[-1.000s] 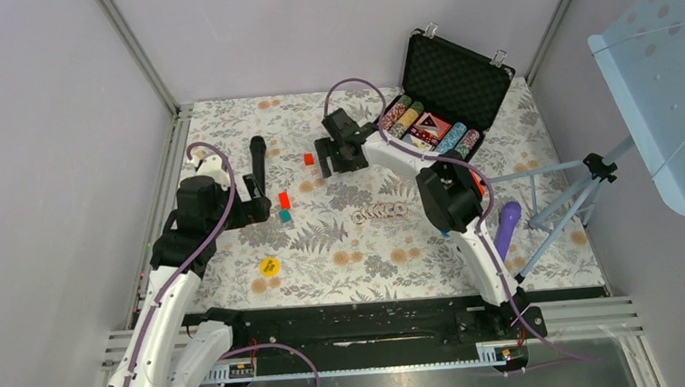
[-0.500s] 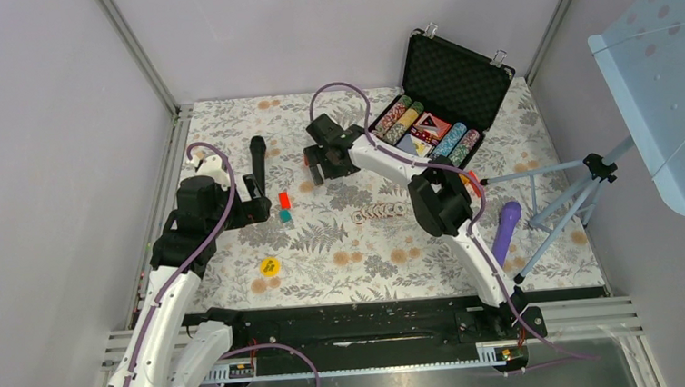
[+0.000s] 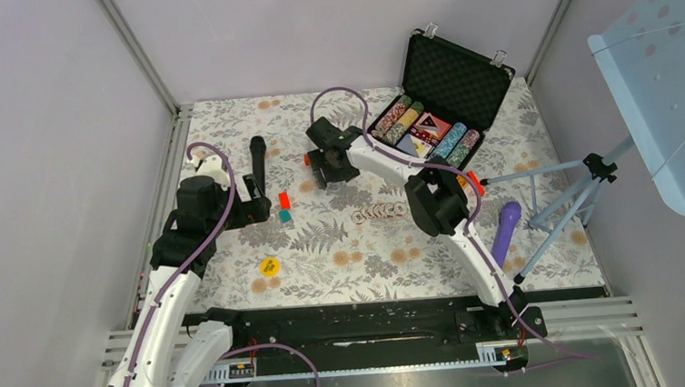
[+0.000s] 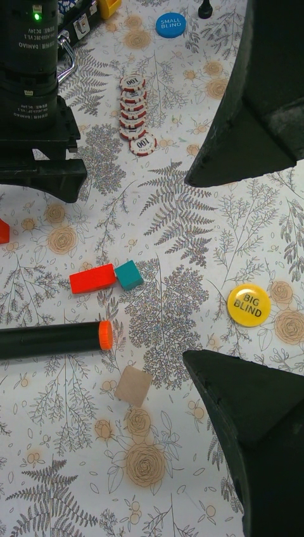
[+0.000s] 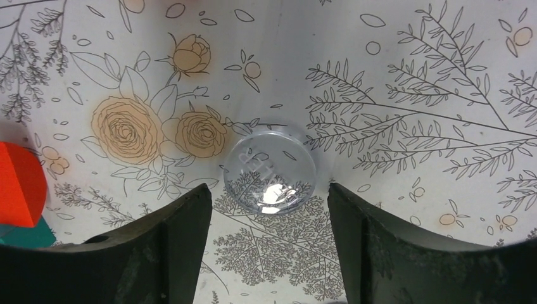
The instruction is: Pack up texas hold em set
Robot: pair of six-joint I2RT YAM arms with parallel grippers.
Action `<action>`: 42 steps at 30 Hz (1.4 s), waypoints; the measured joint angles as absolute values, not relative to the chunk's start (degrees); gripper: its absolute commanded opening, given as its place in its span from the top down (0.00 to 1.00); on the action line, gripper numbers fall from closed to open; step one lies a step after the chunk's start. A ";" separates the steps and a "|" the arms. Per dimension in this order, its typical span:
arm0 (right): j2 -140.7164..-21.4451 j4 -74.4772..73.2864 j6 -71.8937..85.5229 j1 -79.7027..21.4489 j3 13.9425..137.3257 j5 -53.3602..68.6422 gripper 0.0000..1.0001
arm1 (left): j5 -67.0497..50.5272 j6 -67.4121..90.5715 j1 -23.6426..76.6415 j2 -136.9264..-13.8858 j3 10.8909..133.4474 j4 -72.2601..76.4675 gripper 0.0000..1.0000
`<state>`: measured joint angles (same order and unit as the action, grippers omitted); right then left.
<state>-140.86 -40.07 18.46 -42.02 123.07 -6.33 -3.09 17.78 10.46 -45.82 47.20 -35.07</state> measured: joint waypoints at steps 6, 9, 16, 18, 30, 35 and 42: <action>-141.78 -40.49 19.16 -42.02 123.92 -6.44 0.33 | -3.11 17.78 10.46 -45.82 47.20 -35.07 0.01; -141.82 -40.60 20.01 -42.02 123.92 -6.63 0.36 | -3.09 17.78 10.46 -45.82 47.20 -35.07 0.01; -141.82 -40.66 22.48 -42.02 123.92 -7.97 0.41 | -3.09 17.78 10.46 -45.82 47.20 -35.07 0.01; -141.82 -40.66 23.29 -42.02 123.90 -8.60 0.41 | -3.11 17.78 10.46 -45.82 47.20 -35.07 0.01; -141.82 -40.66 25.04 -42.06 123.90 -10.44 0.32 | -3.29 17.78 10.46 -45.82 47.20 -35.07 0.01; -141.82 -40.66 25.21 -42.06 123.90 -10.41 0.25 | -3.29 17.78 10.46 -45.82 47.20 -35.07 0.01; -141.82 -40.71 24.91 -42.09 123.90 -9.78 0.32 | -3.31 17.78 10.46 -45.82 47.20 -35.07 0.01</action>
<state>-141.82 -40.71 24.91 -42.09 123.90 -9.78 -3.31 17.78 10.46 -45.82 47.20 -35.07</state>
